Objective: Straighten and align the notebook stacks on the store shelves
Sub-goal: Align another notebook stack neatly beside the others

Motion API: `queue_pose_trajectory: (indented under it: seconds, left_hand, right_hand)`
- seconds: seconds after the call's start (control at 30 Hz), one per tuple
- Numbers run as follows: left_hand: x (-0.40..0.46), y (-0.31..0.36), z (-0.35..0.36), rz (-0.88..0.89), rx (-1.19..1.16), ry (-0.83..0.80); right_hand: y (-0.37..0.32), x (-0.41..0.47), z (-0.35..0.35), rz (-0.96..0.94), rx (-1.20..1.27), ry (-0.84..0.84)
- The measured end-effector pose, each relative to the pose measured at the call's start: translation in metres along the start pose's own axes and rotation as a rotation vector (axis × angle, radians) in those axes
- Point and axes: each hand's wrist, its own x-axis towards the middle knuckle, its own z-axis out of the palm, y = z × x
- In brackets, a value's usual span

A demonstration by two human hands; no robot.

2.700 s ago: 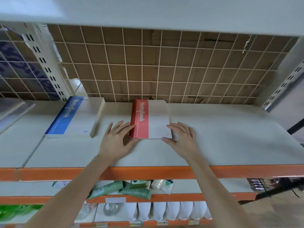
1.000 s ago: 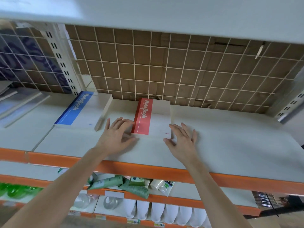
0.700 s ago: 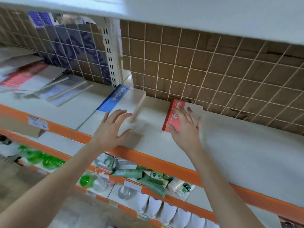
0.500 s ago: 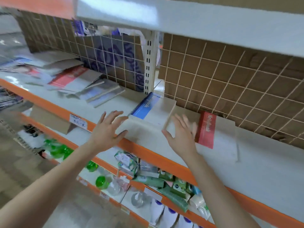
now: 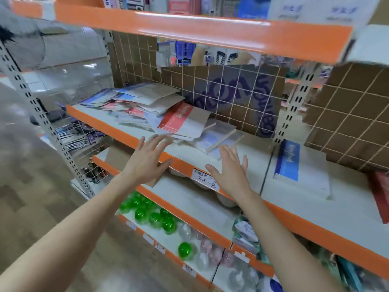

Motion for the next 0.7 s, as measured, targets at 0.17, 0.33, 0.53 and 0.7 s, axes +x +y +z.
queue_pose_trajectory:
  seconds: [0.17,0.33,0.53,0.7]
  left_hand:
    - [0.027,-0.041,0.004,-0.026,-0.002,-0.042]
    - [0.074,-0.070,0.019,0.020,0.012,-0.107]
    - [0.138,-0.096,0.035,0.231,0.030,-0.133]
    - [0.176,-0.112,0.052,0.345,0.053,-0.229]
  right_hand:
    - [-0.022,0.051,0.015,0.034,-0.015,-0.048]
    - [-0.030,0.108,0.033,0.033,0.021,-0.072]
    - [-0.036,0.170,0.067,0.050,-0.051,-0.223]
    - [-0.032,0.193,0.080,0.089,-0.011,-0.260]
